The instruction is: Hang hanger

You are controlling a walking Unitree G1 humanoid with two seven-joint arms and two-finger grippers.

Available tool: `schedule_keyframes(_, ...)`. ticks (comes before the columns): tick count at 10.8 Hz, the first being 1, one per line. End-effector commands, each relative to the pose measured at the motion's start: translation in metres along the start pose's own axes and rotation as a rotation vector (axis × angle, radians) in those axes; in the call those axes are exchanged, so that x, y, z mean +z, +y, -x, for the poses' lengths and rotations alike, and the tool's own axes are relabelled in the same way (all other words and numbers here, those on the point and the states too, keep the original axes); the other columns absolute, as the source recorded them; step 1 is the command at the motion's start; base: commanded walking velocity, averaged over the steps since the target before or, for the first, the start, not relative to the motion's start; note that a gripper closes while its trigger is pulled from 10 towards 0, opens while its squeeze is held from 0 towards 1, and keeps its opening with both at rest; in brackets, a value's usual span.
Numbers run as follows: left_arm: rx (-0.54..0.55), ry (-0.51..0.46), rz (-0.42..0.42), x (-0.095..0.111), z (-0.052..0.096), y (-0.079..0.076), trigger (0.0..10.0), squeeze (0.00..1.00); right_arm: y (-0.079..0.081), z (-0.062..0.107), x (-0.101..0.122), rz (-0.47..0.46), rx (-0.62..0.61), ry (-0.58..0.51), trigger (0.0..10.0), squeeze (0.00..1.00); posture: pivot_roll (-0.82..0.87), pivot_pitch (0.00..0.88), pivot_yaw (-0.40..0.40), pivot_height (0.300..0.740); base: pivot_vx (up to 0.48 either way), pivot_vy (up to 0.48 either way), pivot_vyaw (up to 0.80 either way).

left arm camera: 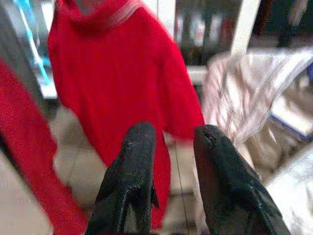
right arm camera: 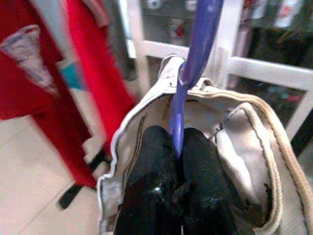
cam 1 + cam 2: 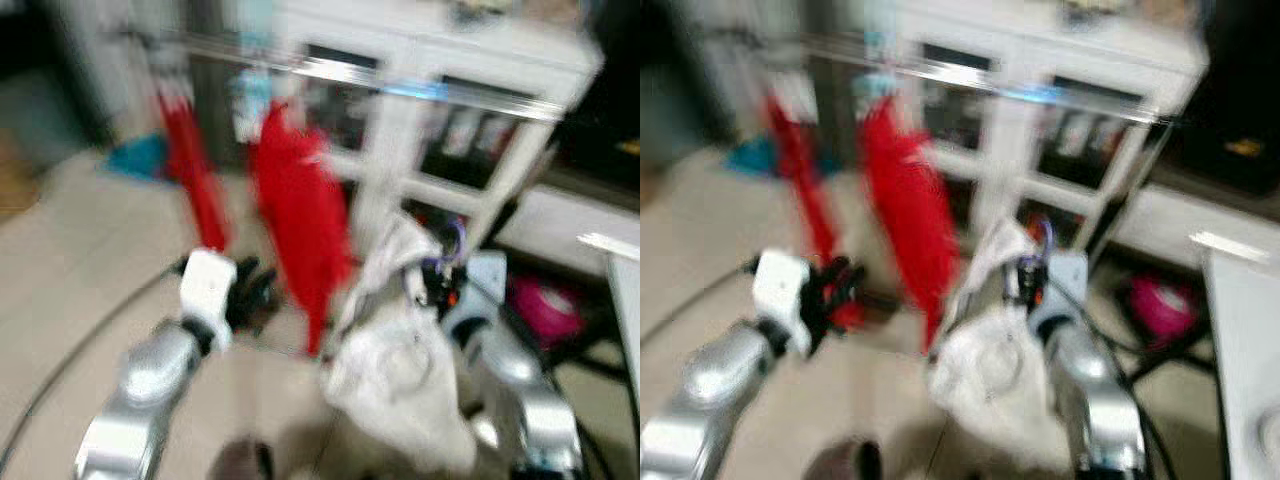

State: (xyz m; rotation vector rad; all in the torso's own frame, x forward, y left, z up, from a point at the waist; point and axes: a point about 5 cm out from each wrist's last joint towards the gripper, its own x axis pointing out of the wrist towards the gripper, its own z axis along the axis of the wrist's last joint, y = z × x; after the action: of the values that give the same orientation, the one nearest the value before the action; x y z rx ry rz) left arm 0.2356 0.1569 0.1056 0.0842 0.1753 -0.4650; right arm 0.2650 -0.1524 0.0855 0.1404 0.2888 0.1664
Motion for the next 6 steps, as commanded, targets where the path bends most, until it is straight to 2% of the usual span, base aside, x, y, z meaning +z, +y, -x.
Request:
schedule_keyframes(1,0.001,-0.042,-0.029,0.013,-0.0038,0.0024,10.0,0.0,0.0017,0.0003,0.0164,0.011,0.015,-0.063,0.0,0.0,0.03,0.004,-0.066,0.74,-0.292,0.0,0.0)
schedule_keyframes(3,0.006,-0.046,-0.016,0.0128,-0.0009,0.0017,10.0,0.0,0.0028,0.0032,0.0174,0.012,0.027,-0.056,0.0,0.0,0.04,0.005,-0.078,0.74,-0.287,0.0,0.0)
schedule_keyframes(6,-0.01,-0.051,0.001,0.0153,0.0027,0.0001,10.0,0.0,0.0083,0.0024,0.0178,-0.004,0.046,-0.051,0.0,0.0,0.05,0.02,-0.078,0.74,0.0,0.0,0.0)
